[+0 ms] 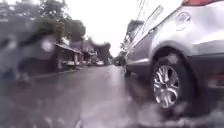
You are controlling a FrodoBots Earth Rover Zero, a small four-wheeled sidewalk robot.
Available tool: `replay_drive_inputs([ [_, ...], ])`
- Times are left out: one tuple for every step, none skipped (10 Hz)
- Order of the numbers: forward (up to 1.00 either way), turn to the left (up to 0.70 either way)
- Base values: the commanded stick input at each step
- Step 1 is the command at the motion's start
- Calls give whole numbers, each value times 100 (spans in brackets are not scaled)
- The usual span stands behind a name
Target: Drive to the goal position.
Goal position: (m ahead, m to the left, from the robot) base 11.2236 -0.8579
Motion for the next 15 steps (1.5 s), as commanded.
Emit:
replay_drive_inputs([
  [100, 0],
  [100, 0],
  [100, 0],
  [100, 0],
  [100, 0],
  [100, 0],
  [100, 0],
  [100, 0],
  [100, 0],
  [100, 0],
  [100, 0],
  [100, 0],
  [100, 0],
  [100, 0],
  [100, 0],
])
